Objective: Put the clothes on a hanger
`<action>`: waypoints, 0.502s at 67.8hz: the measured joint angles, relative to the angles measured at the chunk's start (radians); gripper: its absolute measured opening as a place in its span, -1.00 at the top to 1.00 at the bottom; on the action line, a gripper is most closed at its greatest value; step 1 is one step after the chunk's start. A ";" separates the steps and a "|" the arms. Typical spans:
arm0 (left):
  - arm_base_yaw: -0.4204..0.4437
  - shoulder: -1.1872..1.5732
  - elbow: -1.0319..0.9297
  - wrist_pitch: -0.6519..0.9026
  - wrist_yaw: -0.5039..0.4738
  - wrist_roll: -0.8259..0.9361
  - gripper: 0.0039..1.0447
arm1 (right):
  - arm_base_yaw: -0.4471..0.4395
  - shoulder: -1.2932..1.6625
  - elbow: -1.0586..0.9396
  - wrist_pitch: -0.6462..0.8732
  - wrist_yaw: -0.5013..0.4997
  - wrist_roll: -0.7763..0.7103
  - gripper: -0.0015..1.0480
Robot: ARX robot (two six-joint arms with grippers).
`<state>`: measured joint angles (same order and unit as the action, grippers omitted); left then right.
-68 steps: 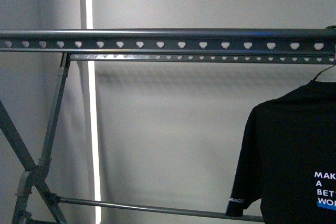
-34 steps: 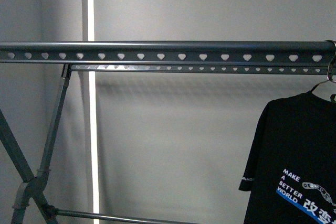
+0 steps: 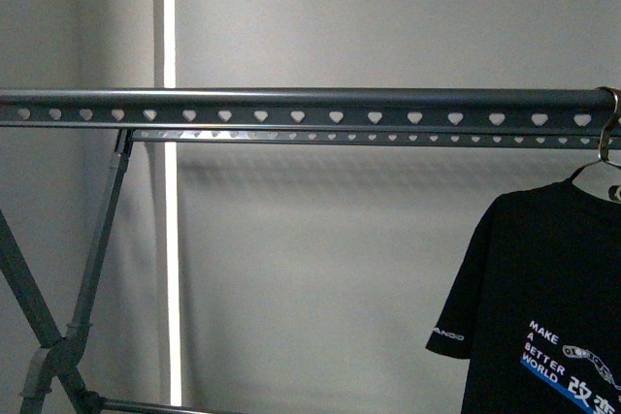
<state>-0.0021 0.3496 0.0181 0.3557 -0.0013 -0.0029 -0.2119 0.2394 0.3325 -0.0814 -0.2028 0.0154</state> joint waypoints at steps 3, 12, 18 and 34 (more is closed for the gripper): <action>0.000 -0.027 0.000 -0.029 0.000 0.000 0.94 | 0.030 -0.025 -0.039 0.010 0.030 -0.007 0.03; 0.000 -0.085 0.000 -0.085 -0.001 0.000 0.94 | 0.190 -0.075 -0.119 0.026 0.191 -0.012 0.57; 0.000 -0.112 0.000 -0.113 0.002 0.000 0.94 | 0.206 -0.098 -0.148 0.039 0.195 -0.014 0.88; 0.000 -0.172 0.000 -0.174 0.001 0.000 0.94 | 0.208 -0.140 -0.213 0.057 0.201 -0.016 0.95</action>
<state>-0.0021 0.1776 0.0181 0.1814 -0.0006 -0.0025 -0.0036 0.0990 0.1196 -0.0246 -0.0013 -0.0002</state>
